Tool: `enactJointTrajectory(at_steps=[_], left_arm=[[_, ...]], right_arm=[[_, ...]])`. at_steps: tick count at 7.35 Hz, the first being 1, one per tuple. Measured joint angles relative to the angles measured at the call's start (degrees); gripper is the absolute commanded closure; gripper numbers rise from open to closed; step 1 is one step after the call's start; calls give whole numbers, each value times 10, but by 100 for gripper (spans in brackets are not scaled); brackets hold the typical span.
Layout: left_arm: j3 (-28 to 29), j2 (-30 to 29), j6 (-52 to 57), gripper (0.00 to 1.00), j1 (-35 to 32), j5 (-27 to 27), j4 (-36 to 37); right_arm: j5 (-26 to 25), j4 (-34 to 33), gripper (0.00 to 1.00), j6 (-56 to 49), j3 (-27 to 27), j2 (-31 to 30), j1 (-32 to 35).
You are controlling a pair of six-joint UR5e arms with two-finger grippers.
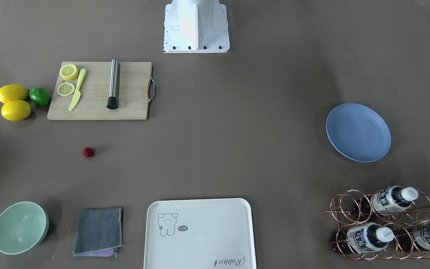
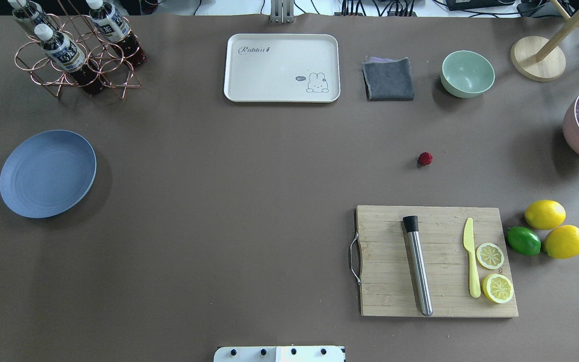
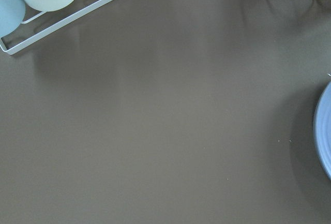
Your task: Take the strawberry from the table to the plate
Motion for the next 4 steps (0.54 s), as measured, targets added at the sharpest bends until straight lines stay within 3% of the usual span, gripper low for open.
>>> enactJointTrajectory(at_steps=[4], left_arm=[[-4, -1, -2, 2, 0, -5, -3]], right_arm=[[0, 0, 0, 0, 0, 0, 0]])
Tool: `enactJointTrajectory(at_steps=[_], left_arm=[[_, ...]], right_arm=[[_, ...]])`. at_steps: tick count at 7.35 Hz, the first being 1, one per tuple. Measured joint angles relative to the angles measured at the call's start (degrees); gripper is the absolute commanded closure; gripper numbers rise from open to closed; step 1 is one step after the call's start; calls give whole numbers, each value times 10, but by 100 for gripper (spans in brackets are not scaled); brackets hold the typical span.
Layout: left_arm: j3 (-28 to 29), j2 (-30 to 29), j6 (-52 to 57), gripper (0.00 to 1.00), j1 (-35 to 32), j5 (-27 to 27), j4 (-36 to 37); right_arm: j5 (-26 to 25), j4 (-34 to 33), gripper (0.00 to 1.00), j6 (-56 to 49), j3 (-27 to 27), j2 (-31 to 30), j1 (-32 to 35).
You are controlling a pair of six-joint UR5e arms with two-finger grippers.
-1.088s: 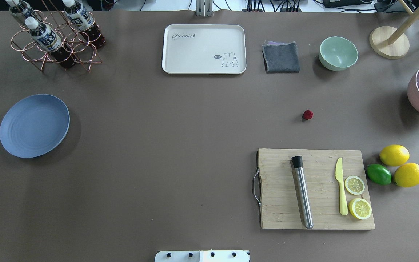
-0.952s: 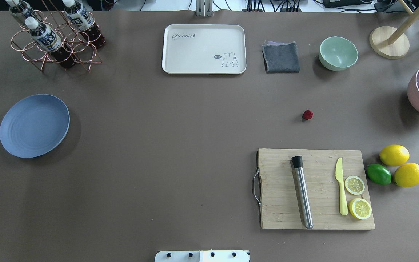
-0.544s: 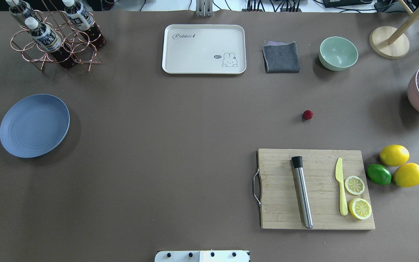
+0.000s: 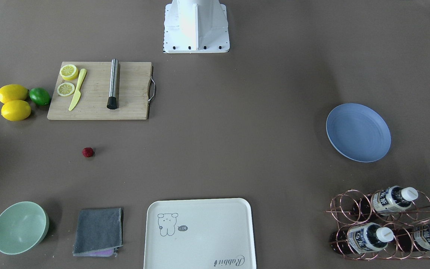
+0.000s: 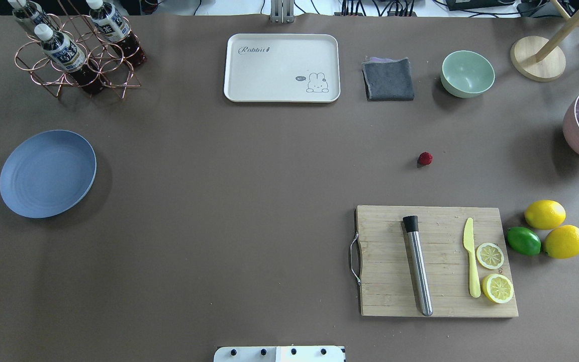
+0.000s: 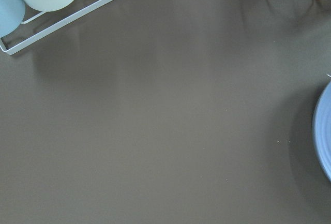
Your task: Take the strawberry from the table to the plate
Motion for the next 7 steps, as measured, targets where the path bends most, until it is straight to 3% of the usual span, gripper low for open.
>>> enactJointTrajectory(at_steps=[5, 7], left_arm=[[7, -6, 1, 2, -1, -1, -25], [15, -9, 3, 2, -1, -1, -60]], right_arm=[[2, 0, 0, 0, 2, 0, 0], [26, 1, 0, -1, 5, 4, 0]])
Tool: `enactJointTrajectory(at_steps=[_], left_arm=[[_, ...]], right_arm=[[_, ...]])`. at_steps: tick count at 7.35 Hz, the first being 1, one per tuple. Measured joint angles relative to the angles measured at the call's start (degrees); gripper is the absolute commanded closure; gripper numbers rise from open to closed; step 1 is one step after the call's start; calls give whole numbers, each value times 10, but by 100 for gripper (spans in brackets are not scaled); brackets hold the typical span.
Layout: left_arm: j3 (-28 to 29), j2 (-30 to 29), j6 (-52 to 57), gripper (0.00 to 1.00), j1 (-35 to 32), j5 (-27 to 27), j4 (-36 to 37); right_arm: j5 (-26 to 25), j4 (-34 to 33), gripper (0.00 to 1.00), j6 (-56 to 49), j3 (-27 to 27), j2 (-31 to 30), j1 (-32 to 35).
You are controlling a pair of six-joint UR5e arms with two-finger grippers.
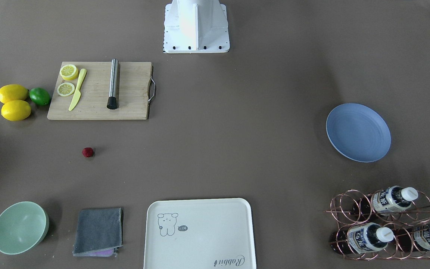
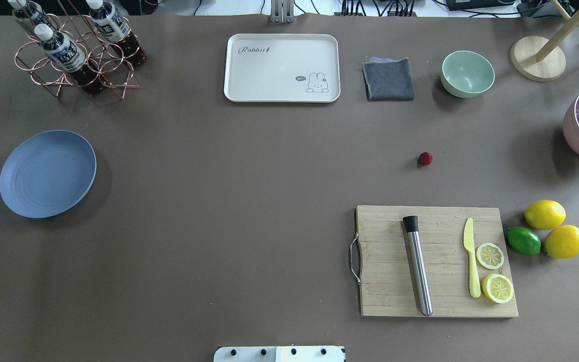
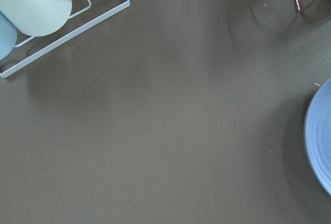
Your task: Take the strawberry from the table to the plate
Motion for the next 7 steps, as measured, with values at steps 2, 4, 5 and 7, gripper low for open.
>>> enactJointTrajectory(at_steps=[2, 4, 5, 7], left_arm=[[6, -29, -12, 2, 0, 1, -22], [20, -86, -56, 1, 24, 3, -26], [26, -102, -74, 1, 48, 4, -27], [36, -111, -116, 2, 95, 5, -28]], right_arm=[[24, 37, 0, 1, 2, 17, 0], [31, 114, 0, 54, 4, 24, -8], [33, 163, 0, 123, 7, 26, -24], [29, 225, 0, 224, 8, 32, -68]])
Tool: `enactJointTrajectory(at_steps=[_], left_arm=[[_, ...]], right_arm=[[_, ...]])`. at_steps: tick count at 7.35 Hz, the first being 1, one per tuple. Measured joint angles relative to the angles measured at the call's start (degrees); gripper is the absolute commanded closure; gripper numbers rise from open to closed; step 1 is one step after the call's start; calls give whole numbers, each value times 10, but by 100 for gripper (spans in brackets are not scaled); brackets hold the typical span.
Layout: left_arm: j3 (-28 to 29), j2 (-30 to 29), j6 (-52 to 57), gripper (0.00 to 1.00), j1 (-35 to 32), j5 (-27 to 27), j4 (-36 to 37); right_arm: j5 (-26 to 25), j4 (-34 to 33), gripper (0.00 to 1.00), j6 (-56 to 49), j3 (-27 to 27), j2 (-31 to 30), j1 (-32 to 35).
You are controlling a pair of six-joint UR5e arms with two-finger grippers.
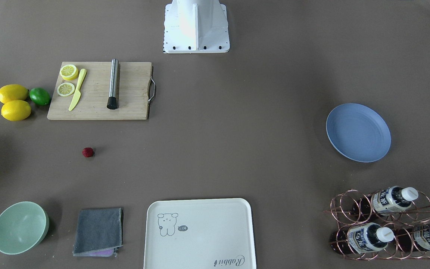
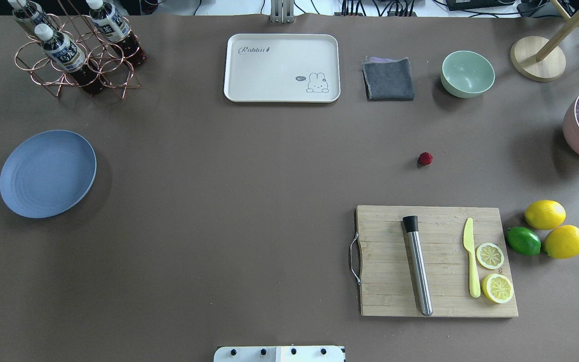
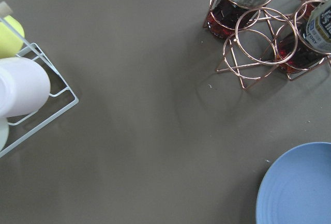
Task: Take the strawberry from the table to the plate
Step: 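Push the blue plate inward with the left gripper while the right arm advances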
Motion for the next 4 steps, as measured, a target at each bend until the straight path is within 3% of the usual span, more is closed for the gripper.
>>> enactJointTrajectory(at_steps=[2, 4], left_arm=[[23, -1, -83, 3, 55, 1, -48], [80, -1, -190, 4, 123, 7, -178]], right_arm=[[-4, 11, 0, 19, 0, 2, -17], [-5, 14, 0, 21, 0, 2, -20]])
